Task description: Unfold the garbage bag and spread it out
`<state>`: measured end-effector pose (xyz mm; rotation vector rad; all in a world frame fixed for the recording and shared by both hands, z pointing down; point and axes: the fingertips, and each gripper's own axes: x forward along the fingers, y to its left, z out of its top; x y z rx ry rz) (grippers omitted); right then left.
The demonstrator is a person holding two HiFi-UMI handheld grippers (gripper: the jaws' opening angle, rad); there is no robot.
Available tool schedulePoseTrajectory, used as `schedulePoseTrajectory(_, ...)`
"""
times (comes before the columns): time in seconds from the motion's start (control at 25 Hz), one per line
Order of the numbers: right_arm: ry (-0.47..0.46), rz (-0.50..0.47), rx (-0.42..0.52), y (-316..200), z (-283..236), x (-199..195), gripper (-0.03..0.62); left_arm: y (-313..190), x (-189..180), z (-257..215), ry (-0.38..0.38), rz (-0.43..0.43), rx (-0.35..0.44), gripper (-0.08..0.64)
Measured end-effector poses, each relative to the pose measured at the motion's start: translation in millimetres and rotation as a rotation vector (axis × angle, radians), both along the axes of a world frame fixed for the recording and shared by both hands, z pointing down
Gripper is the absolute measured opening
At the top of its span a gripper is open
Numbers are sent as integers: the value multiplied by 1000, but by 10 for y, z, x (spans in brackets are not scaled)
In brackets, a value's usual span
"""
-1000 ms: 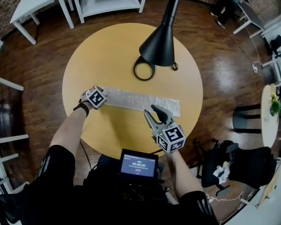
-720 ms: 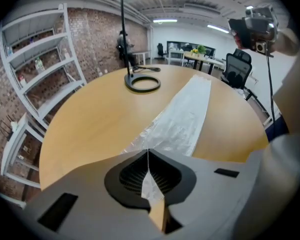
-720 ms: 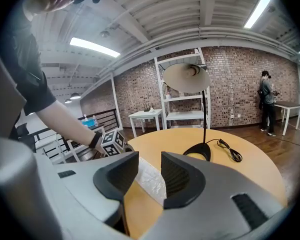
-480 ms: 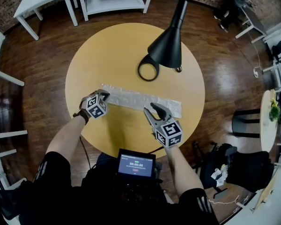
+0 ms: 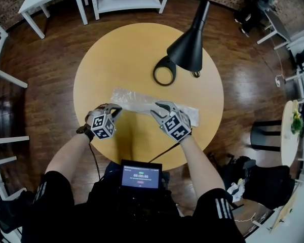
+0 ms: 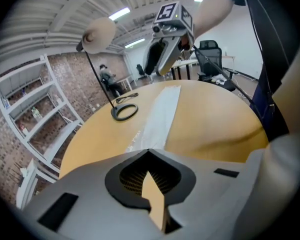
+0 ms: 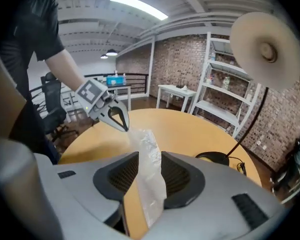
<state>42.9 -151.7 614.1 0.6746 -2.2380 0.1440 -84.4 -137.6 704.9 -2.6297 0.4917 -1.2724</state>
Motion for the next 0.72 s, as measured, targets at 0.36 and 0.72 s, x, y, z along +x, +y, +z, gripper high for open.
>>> schedulePoseTrajectory(0.36,278,-165,-129,37,862,-11,163,200,-147,-46,-9,39,25,1)
schedulePoseTrajectory(0.72,358,-180,-184,109,1242,44,71,334,-190,45,-28,24,-10,0)
